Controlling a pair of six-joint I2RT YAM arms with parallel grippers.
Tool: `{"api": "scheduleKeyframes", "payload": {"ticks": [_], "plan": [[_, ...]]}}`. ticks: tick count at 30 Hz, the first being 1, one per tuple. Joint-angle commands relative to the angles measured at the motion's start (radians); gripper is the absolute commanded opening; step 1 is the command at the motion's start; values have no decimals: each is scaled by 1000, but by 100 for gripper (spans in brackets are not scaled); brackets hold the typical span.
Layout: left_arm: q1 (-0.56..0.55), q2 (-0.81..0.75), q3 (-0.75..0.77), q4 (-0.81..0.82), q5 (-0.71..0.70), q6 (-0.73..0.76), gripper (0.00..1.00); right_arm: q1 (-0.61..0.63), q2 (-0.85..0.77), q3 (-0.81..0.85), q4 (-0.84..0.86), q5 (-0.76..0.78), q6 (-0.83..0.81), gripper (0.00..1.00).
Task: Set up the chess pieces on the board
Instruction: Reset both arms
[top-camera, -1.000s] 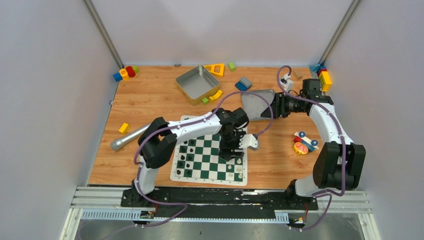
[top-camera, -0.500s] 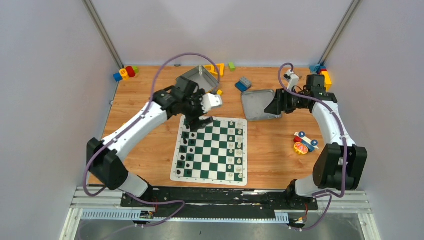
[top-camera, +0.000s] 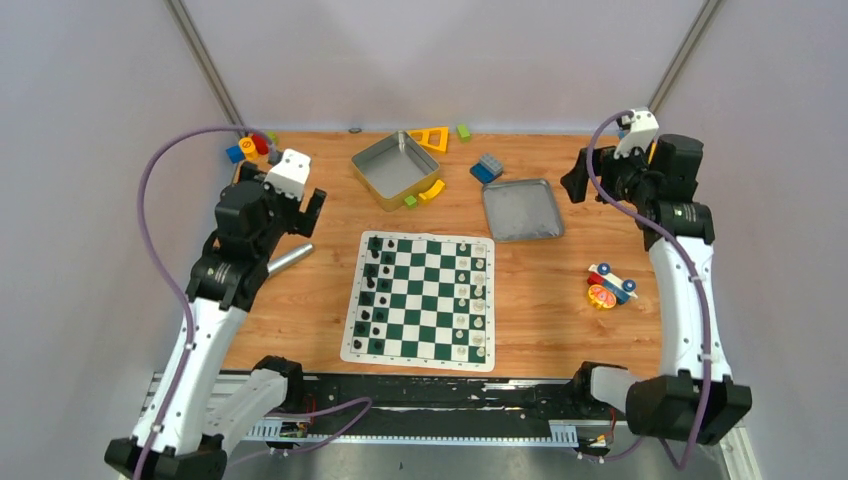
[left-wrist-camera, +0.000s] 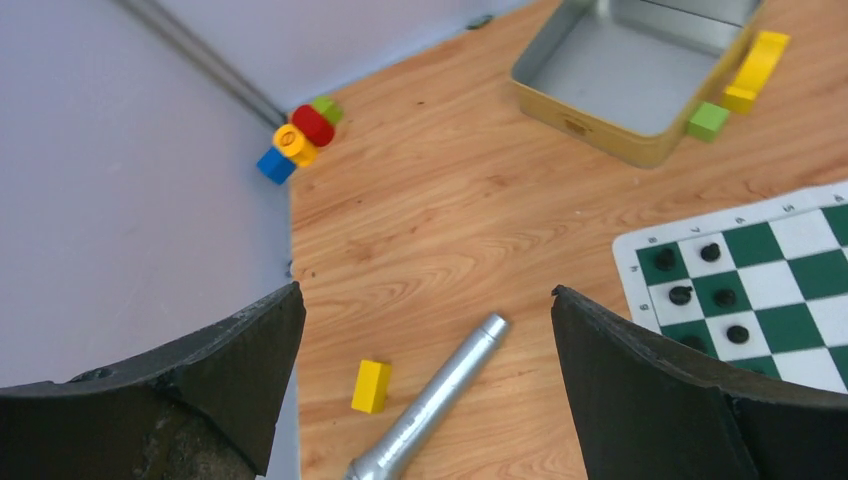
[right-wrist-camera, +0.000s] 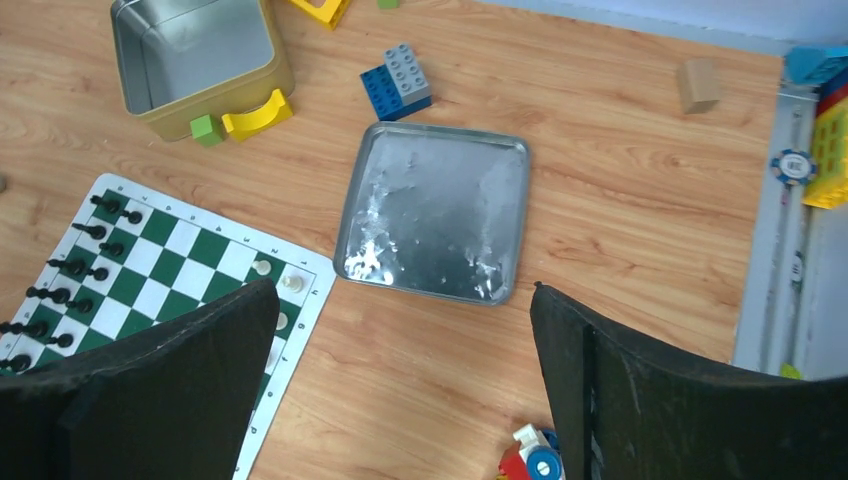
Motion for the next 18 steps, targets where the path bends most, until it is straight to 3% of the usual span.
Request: {"api": "scheduleKeyframes", "payload": {"ticks": [1, 7, 13, 18], "plan": [[30, -125, -99, 84, -170, -136, 100, -3, -164, -134, 115, 111, 90, 100], [34, -375, -321, 182, -273, -205, 100, -3, -422, -406, 180, 69, 28, 100], [75, -485, -473, 167, -108, -172, 100, -3, -593, -578, 213, 27, -15, 100], [95, -554, -512, 154, -23, -124, 100, -3, -635, -575, 219, 40, -19, 100]]}}
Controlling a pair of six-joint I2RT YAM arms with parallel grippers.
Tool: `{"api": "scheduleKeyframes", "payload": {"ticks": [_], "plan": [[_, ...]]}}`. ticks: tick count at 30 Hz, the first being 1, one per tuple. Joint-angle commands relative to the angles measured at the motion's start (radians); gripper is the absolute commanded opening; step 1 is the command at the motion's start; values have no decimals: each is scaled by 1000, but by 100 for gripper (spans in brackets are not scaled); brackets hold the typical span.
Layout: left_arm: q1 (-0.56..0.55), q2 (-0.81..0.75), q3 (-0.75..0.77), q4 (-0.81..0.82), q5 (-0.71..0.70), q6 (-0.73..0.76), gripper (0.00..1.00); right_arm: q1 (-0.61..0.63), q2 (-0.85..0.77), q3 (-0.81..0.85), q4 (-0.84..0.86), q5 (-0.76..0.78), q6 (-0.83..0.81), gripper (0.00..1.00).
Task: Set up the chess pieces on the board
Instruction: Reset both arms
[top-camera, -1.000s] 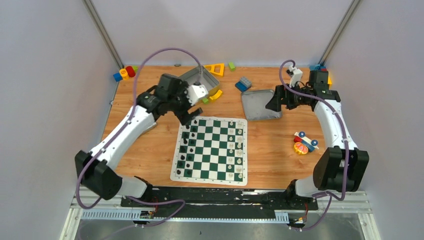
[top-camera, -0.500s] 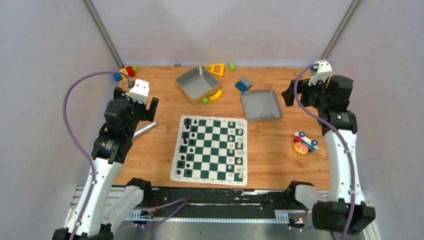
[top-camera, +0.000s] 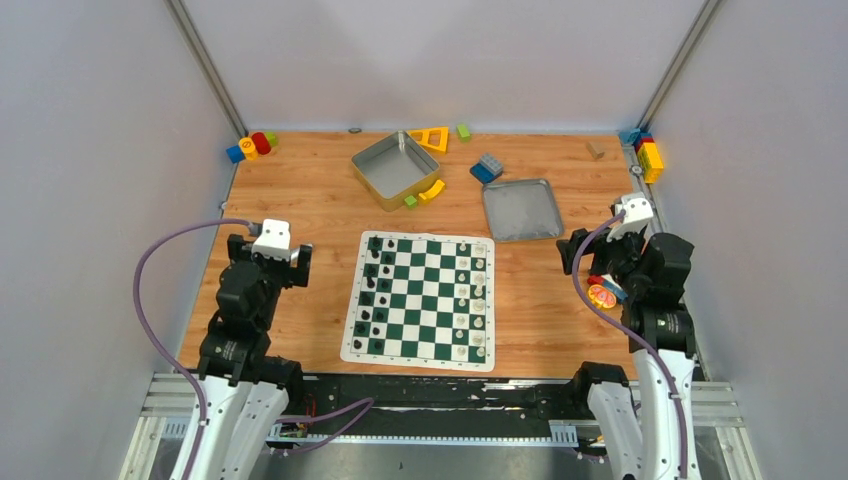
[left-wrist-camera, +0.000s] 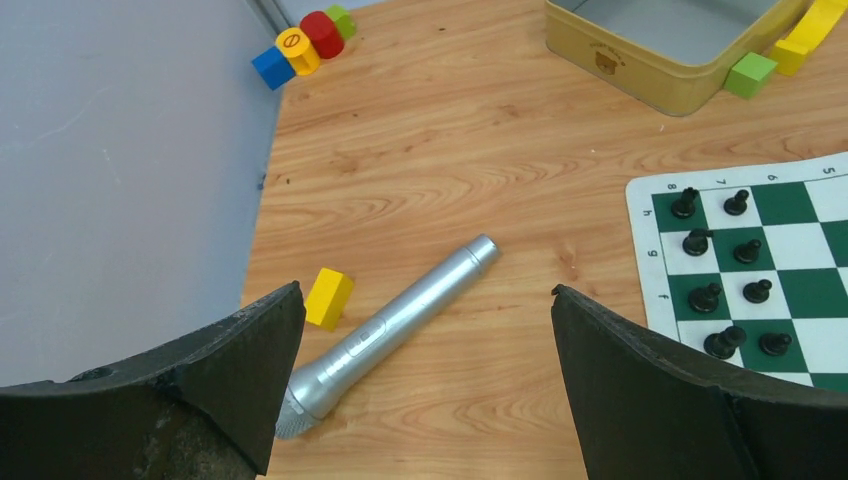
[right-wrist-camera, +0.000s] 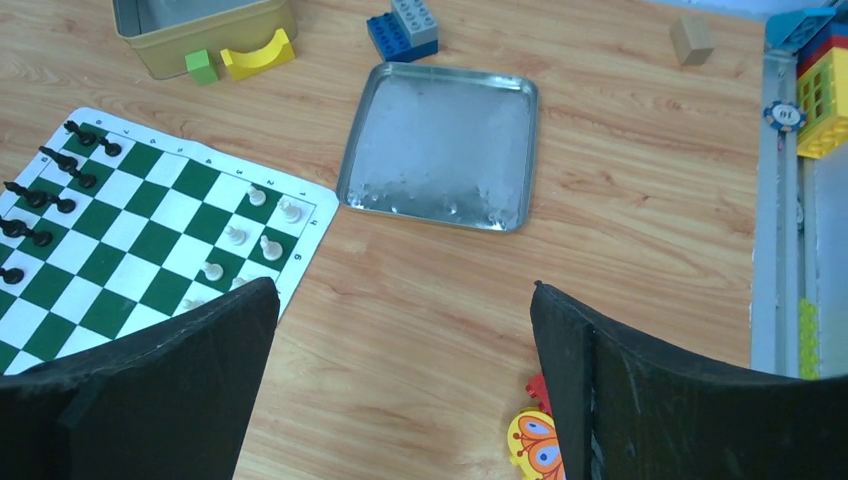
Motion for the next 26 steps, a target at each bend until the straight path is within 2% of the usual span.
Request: {"api": "scheduleKeyframes", "payload": {"ticks": [1, 9, 26], "plan": [[29, -51, 0, 37, 92, 30, 100, -3, -24, 14, 78, 0, -22, 100], [67, -101, -31, 24, 126, 57, 100, -2, -47, 22, 56, 30, -44, 100], [73, -90, -42, 7, 182, 61, 100, 14, -52, 21, 58, 92, -36, 100]]}}
